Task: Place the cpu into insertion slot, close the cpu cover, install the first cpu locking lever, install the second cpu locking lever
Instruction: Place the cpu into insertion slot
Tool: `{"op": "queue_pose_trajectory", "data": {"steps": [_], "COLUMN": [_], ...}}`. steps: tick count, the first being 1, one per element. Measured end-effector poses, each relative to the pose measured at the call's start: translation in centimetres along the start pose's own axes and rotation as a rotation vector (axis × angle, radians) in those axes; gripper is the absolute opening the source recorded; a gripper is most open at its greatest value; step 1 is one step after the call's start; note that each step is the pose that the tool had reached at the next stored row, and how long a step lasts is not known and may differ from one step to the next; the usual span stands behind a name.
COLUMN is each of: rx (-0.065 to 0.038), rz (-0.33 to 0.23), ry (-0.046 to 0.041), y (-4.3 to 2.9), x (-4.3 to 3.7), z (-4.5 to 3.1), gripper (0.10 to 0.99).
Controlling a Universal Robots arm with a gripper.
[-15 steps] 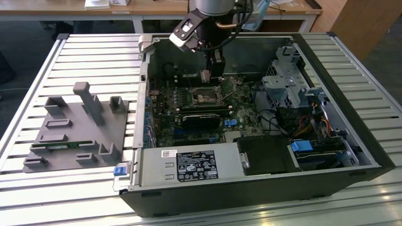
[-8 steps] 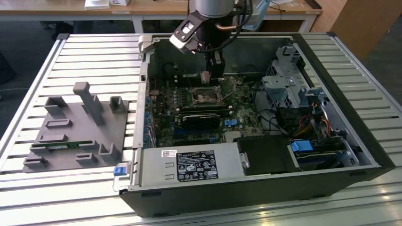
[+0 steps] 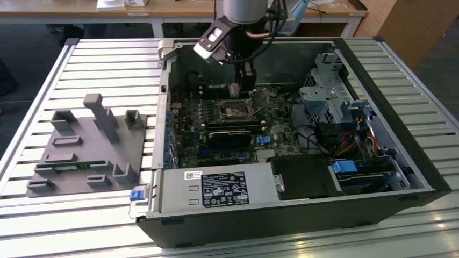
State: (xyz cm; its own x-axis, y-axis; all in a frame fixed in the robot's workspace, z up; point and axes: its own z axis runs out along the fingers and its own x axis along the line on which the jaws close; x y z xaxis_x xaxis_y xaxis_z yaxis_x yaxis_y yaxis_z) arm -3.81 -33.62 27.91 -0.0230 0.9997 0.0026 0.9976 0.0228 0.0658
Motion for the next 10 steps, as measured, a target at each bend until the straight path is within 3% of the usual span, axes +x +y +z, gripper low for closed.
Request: {"op": "queue_pose_trajectory", "data": {"steps": [10], "rx": [0.0], "rz": [0.0], "ry": [-0.0024], "y": [-0.03], "x": [0.01], "z": [0.42], "gripper": [0.533]}}
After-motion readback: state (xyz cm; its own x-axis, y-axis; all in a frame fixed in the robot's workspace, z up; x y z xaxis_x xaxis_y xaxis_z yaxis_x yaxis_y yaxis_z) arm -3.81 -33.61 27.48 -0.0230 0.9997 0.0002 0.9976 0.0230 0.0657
